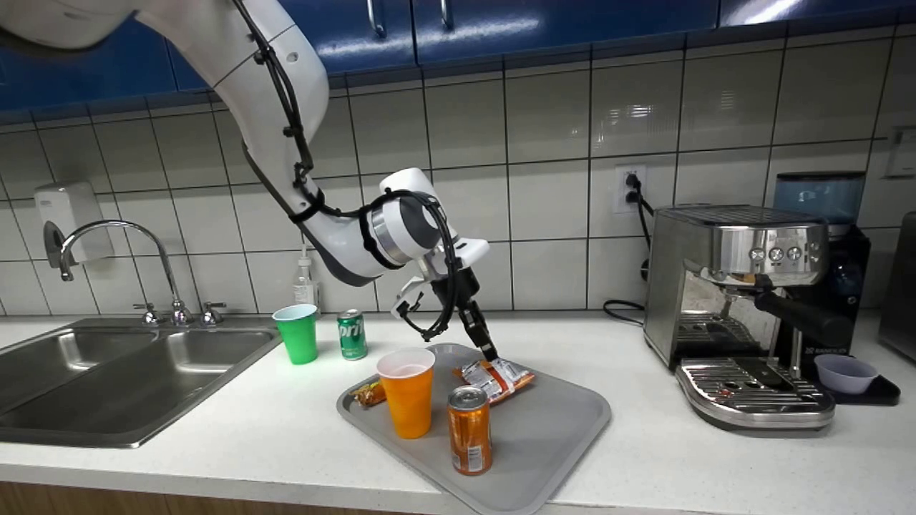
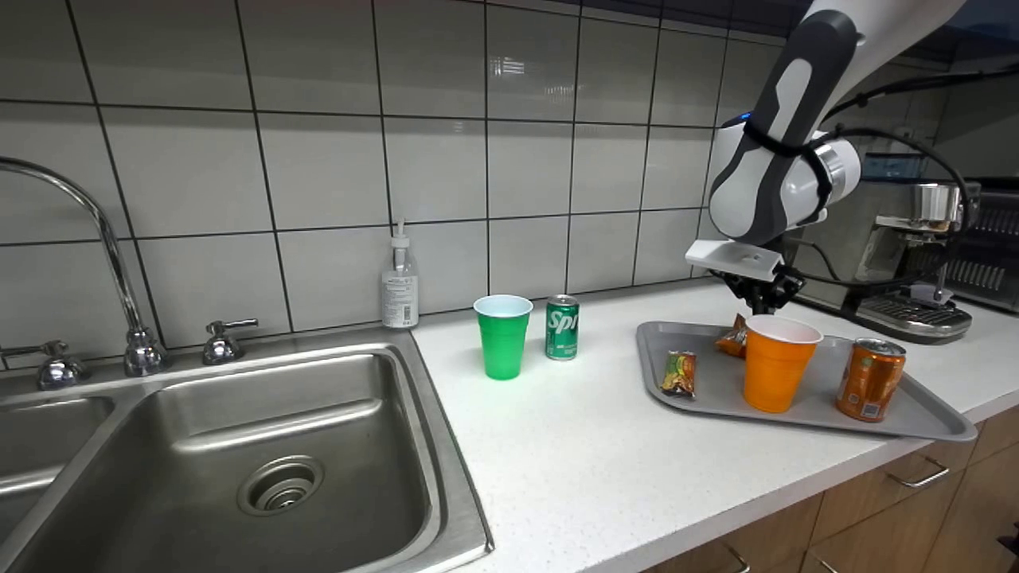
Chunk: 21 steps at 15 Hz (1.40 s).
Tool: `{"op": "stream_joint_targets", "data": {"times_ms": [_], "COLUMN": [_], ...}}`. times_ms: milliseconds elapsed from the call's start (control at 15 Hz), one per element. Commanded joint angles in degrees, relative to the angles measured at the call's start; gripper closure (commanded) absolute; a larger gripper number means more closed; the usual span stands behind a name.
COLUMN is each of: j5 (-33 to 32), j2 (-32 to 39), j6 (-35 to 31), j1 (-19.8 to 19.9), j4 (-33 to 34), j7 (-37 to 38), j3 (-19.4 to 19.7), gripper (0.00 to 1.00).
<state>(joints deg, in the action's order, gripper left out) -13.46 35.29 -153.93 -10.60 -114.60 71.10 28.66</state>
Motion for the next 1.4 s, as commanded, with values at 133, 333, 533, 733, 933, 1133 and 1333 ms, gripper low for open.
{"op": "stream_joint_targets", "data": {"times_ms": [133,333,533,733,933,1133,1333], "j5": [-2.8,-4.2,-5.9,-8.0,-10.3,-12.5,-14.8], "j2": [-2.5,-3.0,-4.0,-4.9,-6.0,-7.3,-8.7], "j6": [0.5,0.4,0.4,0.3,0.2,0.2,0.3], "j1": [-2.4,-3.5,-4.4,-5.4,-6.1,-6.7,-7.3], "j4": [-2.2,-2.5,-2.8,-3.2,-3.6,-4.2,-5.0], "j7": [4.0,5.3,6.0,7.0,7.9,9.0,10.3], "j3": [2.1,3.0,3.4,3.6,3.5,3.2,2.8], "gripper": [0.37,0.13,0.00,0.00,0.00,0.00,0.00]}}
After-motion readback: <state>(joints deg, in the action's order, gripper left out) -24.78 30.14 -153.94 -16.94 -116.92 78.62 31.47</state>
